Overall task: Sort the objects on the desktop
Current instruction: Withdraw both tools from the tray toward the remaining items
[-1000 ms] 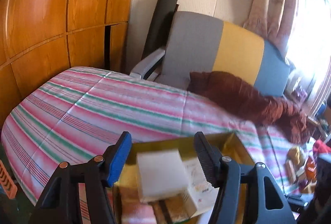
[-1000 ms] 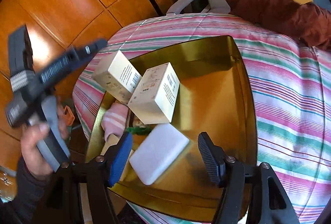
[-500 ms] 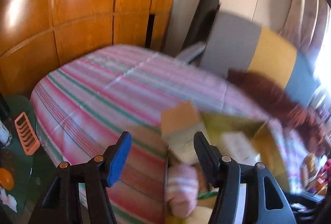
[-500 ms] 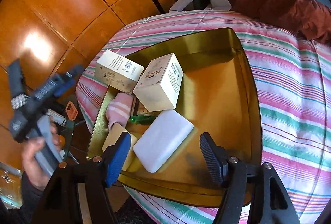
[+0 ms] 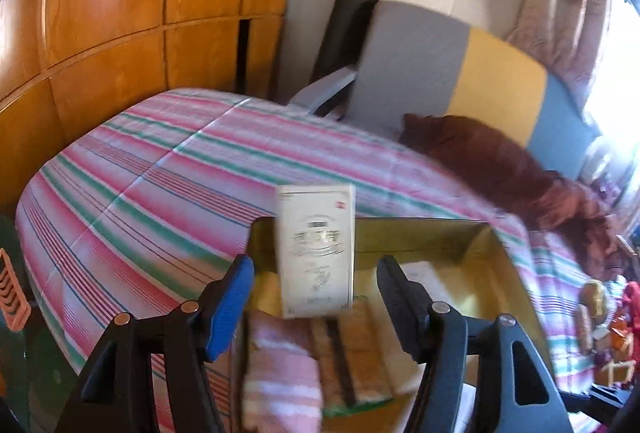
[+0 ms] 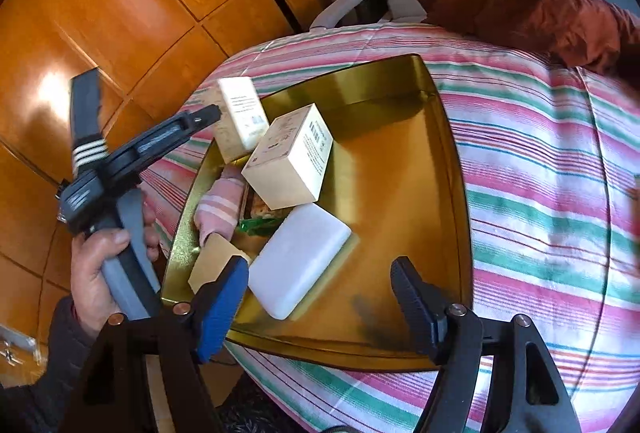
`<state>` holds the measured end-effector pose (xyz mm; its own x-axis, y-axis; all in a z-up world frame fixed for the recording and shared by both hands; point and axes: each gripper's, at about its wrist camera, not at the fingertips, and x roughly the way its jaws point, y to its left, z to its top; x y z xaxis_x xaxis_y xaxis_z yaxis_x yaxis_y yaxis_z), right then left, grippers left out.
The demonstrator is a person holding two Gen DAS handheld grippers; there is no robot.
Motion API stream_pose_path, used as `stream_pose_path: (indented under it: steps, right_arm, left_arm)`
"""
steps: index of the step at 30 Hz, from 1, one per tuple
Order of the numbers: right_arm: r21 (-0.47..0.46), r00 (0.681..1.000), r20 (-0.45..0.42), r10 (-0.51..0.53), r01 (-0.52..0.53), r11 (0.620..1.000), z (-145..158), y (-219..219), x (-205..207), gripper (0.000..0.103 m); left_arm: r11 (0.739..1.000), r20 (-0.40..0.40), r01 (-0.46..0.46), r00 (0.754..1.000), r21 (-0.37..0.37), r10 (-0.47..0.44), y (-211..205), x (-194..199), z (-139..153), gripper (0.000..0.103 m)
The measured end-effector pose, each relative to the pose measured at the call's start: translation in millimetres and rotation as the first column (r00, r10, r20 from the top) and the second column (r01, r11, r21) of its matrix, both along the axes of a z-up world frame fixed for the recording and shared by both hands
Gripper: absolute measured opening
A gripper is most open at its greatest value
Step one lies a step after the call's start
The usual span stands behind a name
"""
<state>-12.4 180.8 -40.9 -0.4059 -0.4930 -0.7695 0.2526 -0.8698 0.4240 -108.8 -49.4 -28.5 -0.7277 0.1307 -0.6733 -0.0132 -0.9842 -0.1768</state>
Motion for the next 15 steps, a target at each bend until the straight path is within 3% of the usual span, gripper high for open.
stream_pose_path:
  steps: [7,10,15]
  right_arm:
    - [0.051,0.997,-0.064,-0.051,0.055,0.997,4.5,12.8,11.0,0.078]
    - [0.092,0.992,-0.102,-0.075,0.084,0.992,8.1,18.8,17.1,0.08]
    - [0.163,0.981,-0.168,-0.099,0.127,0.979,13.5,30.5,31.1,0.088]
  left_arm:
    - [0.995,-0.007,0.072,0.997,0.069,-0.072,8.3,42.0,14.5,0.069]
    - [0.98,0.015,0.131,0.991,0.148,-0.134,21.9,54.7,14.5,0.069]
    - [0.959,0.04,0.229,0.97,0.165,-0.238,56.3,70.1,11.4,0.069]
